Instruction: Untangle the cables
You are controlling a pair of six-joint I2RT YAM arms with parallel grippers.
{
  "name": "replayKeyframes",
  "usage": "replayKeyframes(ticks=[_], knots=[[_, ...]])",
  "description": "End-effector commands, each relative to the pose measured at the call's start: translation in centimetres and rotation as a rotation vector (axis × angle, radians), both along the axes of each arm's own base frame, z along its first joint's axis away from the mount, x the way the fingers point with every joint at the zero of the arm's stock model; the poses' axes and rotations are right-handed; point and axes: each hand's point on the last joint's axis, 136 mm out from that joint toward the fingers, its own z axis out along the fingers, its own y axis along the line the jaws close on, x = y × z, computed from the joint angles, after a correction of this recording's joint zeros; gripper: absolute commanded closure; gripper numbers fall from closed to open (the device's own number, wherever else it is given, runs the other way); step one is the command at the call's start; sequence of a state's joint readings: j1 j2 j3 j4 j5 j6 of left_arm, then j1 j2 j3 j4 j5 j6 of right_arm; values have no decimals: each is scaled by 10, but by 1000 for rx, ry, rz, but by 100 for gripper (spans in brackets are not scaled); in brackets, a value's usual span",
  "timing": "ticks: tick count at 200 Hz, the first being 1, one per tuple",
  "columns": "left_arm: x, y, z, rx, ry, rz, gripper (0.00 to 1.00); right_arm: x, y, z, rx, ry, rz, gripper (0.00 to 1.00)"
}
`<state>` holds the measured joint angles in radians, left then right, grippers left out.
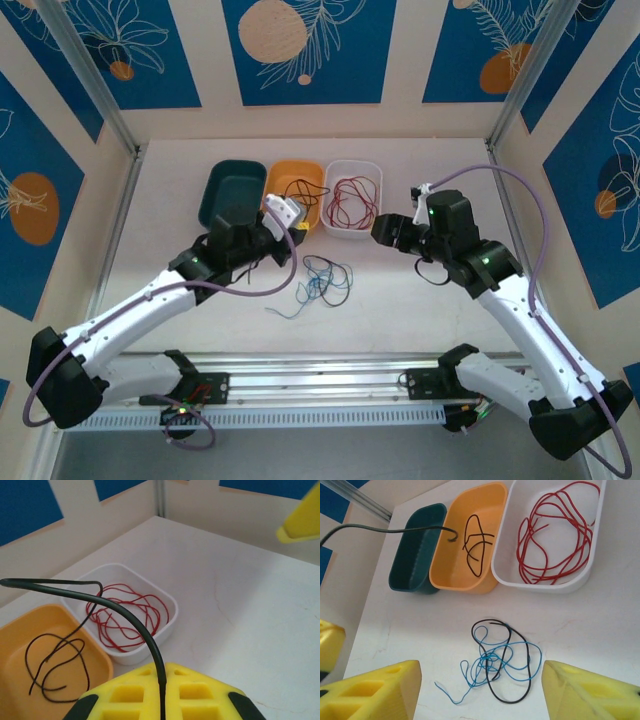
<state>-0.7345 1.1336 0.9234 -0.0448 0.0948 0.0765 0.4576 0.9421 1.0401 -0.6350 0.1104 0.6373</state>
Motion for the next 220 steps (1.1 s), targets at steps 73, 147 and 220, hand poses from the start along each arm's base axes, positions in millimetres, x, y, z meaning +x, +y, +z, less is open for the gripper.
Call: replayKeyframes(ticks=[73,147,220], knots=[[46,34,-22,-41,303,201,100,-8,-16,-11,-43,58,-67,1],[92,29,-55,45,522,248,100,-6,-20,-17,-61,94,-96,1],[99,5,-55,101,541,196,100,-10,-28,-18,-74,97,-128,1]])
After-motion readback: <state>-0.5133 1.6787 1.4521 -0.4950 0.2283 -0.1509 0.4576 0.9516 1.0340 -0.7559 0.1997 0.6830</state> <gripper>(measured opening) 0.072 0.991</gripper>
